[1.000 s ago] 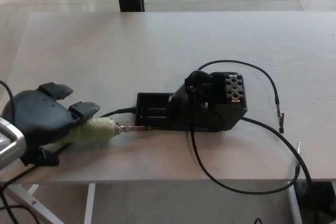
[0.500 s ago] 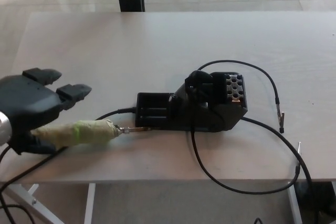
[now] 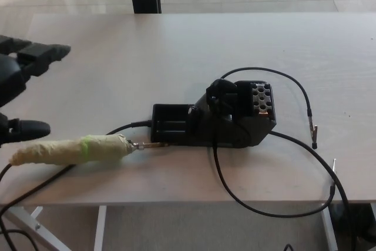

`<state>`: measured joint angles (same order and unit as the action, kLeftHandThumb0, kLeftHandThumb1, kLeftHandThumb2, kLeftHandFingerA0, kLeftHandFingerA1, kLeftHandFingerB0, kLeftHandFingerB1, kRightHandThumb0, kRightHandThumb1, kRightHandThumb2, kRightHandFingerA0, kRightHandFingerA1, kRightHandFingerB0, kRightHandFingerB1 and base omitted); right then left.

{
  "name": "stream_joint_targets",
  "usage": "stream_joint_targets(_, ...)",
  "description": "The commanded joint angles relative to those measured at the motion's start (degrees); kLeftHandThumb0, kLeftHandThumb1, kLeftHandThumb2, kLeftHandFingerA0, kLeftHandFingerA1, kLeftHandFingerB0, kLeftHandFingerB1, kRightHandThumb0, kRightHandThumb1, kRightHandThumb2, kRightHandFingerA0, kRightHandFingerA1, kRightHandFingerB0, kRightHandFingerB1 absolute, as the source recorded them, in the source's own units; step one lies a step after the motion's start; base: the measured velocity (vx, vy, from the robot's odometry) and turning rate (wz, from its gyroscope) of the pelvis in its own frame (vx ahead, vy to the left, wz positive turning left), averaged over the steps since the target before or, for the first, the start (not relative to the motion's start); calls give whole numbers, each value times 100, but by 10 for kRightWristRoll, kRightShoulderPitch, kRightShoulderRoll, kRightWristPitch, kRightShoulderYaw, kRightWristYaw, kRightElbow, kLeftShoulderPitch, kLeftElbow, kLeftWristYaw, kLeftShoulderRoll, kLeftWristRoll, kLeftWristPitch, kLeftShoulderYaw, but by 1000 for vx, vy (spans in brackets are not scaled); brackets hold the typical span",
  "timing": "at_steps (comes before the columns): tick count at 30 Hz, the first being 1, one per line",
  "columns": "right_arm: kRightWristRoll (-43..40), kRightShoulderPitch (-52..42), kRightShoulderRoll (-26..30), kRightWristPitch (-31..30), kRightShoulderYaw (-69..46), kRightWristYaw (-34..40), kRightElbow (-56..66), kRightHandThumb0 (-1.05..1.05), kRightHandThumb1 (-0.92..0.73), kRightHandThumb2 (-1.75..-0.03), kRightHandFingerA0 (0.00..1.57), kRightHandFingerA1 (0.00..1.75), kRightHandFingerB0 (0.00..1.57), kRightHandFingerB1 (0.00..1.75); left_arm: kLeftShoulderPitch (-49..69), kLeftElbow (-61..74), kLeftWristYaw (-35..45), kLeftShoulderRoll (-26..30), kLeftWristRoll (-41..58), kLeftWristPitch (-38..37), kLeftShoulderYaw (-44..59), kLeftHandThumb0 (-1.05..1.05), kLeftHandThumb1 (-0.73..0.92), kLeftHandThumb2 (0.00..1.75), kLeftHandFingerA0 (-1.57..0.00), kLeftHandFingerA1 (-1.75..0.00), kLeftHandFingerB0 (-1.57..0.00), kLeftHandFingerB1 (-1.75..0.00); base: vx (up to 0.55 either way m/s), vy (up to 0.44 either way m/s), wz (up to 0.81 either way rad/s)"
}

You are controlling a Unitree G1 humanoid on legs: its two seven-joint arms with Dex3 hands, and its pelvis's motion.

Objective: Use the left hand of the robot to grab the soldering gun kept on the middle of the table and pull it out of its base and keep it on the left side of the base

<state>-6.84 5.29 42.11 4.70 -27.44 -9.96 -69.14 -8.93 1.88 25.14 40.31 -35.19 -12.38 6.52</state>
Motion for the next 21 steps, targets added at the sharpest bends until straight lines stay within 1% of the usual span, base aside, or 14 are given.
stream_joint_targets(1, -13, -8, 20, -2, -4, -6, 3, -56, -65, -59, 60, 67, 31, 35, 156, -238, -70, -155, 405, 189, 456, -94, 71, 60, 0, -63, 0, -56, 0, 0, 0)
stream_joint_targets(2, -12, -7, 20, -2, -4, -5, 0, -55, -65, -60, 60, 66, 31, 34, 165, -265, -92, -161, 383, 187, 448, -94, 54, 97, 0, -71, 0, -55, 0, 0, 0)
stream_joint_targets(3, -11, -5, 20, -2, -3, -3, -3, -54, -65, -60, 59, 66, 31, 35, 170, -319, -124, -183, 379, 195, 447, -85, 73, 63, 0, -63, 0, -41, 0, 0, 0)
stream_joint_targets(4, -13, -5, 19, -1, -5, -6, -3, -54, -65, -60, 59, 66, 31, 34, 165, -361, -139, -183, 371, 198, 445, -81, 74, 60, 0, -61, 0, -38, 0, 0, 0)
stream_joint_targets(8, -17, -9, 13, -4, -7, -6, -1, -55, -65, -60, 58, 68, 30, 35, 163, -427, -176, -189, 338, 205, 433, -71, 78, 62, 0, -59, 0, -29, 0, 0, 0)
stream_joint_targets(9, -20, -10, 12, -4, -11, -9, -3, -54, -65, -59, 59, 69, 30, 34, 170, -464, -166, -182, 301, 229, 398, -72, 71, 63, 0, -82, 0, -46, 0, 0, 0)
stream_joint_targets(10, -27, -10, 11, -7, -18, -12, -6, -61, -53, -86, 58, 72, 24, 47, 188, -506, -146, -176, 249, 269, 344, -70, 57, 72, -5, -83, -5, -67, 0, 0, 0)
stream_joint_targets(11, -30, -11, 10, -9, -20, -13, -5, -61, -53, -86, 58, 72, 24, 47, 196, -503, -143, -181, 248, 269, 344, -70, 57, 72, -5, -83, -5, -67, 0, 0, 0)
stream_joint_targets(12, -30, -11, 10, -8, -20, -11, -5, -52, -65, -59, 60, 65, 31, 34, 205, -503, -144, -183, 244, 273, 344, -68, 53, 78, -5, -80, -3, -64, 0, 0, 0)
stream_joint_targets(16, -26, -12, 9, -5, -17, -6, -7, -51, -66, -60, 61, 65, 31, 34, 208, -529, -168, -181, 235, 271, 349, -58, 63, 64, -8, -96, 0, -72, 0, 0, 0)
stream_joint_targets(17, -24, -14, 9, -3, -16, -7, -7, -59, -53, -87, 58, 72, 25, 48, 208, -540, -161, -174, 231, 271, 344, -60, 65, 63, -11, -92, 0, -74, 0, 0, 0)
stream_joint_targets(19, -23, -13, 9, -3, -15, -6, -6, -59, -53, -87, 58, 72, 25, 48, 209, -544, -157, -173, 234, 265, 347, -60, 65, 63, -11, -92, 0, -74, 0, 0, 0)
stream_joint_targets(20, -23, -11, 9, -6, -15, -6, -8, -58, -54, -86, 60, 73, 25, 47, 208, -557, -151, -172, 237, 246, 345, -57, 62, 62, -26, -96, -20, -76, 0, 0, 0)
stream_joint_targets(21, -22, -9, 8, -9, -12, -5, -7, -52, -66, -60, 61, 69, 31, 34, 214, -559, -142, -171, 231, 224, 338, -61, 61, 64, -37, -100, -39, -79, 0, 0, 0)
